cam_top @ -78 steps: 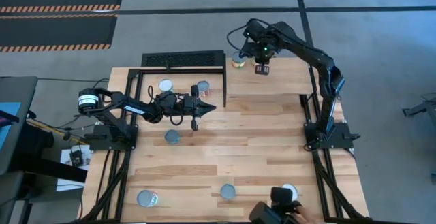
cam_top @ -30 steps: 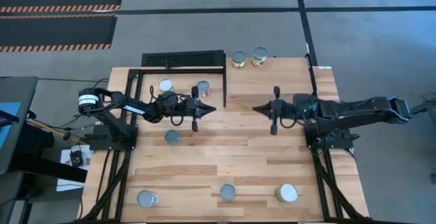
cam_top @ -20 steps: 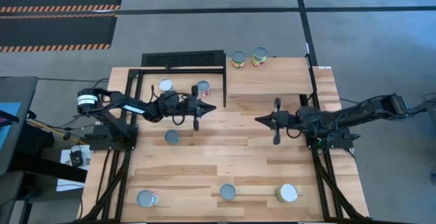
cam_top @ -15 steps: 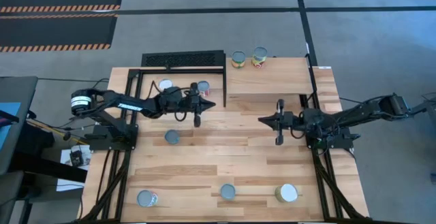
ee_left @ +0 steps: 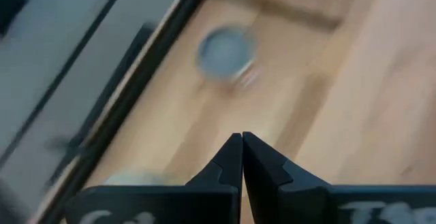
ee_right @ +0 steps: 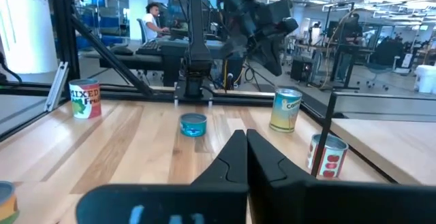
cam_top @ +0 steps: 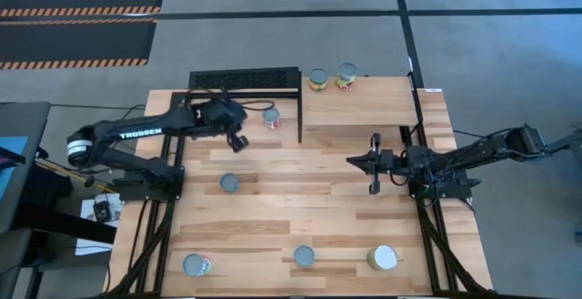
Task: Pick and place cans onto a shelf
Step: Put the canned carrots on the shelf
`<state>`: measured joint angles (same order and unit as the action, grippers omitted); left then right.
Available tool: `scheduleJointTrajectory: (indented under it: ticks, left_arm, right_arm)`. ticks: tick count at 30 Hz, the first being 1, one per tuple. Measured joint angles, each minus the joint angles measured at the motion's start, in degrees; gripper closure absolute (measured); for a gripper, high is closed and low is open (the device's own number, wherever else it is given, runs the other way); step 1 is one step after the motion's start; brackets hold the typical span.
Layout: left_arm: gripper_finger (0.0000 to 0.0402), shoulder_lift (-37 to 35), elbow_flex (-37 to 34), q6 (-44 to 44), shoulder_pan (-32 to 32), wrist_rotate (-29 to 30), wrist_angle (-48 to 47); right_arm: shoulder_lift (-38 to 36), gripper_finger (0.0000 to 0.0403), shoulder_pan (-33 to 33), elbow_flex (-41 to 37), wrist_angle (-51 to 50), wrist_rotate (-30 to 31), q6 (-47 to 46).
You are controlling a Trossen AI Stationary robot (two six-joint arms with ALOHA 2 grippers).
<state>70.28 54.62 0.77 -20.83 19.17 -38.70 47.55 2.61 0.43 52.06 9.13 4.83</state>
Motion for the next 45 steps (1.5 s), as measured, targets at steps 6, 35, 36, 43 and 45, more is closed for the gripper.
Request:
scheduleJointTrajectory:
  ticks: [6, 35, 36, 43, 45]
  left_arm:
    - [0.0367, 0.2, 0.4, -0.6, -5.5, 0.1, -7.5]
    - [0.0351, 14.1, 0.3, -14.8, -13.6, 5.3, -4.9]
    - [0.0367, 14.1, 0.3, -15.5, -13.6, 5.0, -5.1]
    - [0.04, 11.9, 0.4, -18.1, -12.7, -2.8, -5.2]
    - [0.0401, 10.4, 0.2, -19.0, -11.8, -7.2, -6.3]
  right_arm:
    - [0.0, 0.0395, 0.0, 0.0, -0.4, 0.0, 0.5]
    - [0.0, 0.0393, 0.0, -0.1, -0.3, -0.1, 1.9]
    - [0.0, 0.0393, 0.0, -0.1, -0.3, -0.1, 1.9]
    - [0.0, 0.0392, 0.0, -0.1, -0.1, -0.1, 1.8]
    - [0.0, 0.0392, 0.0, 0.0, -0.1, -0.1, 1.8]
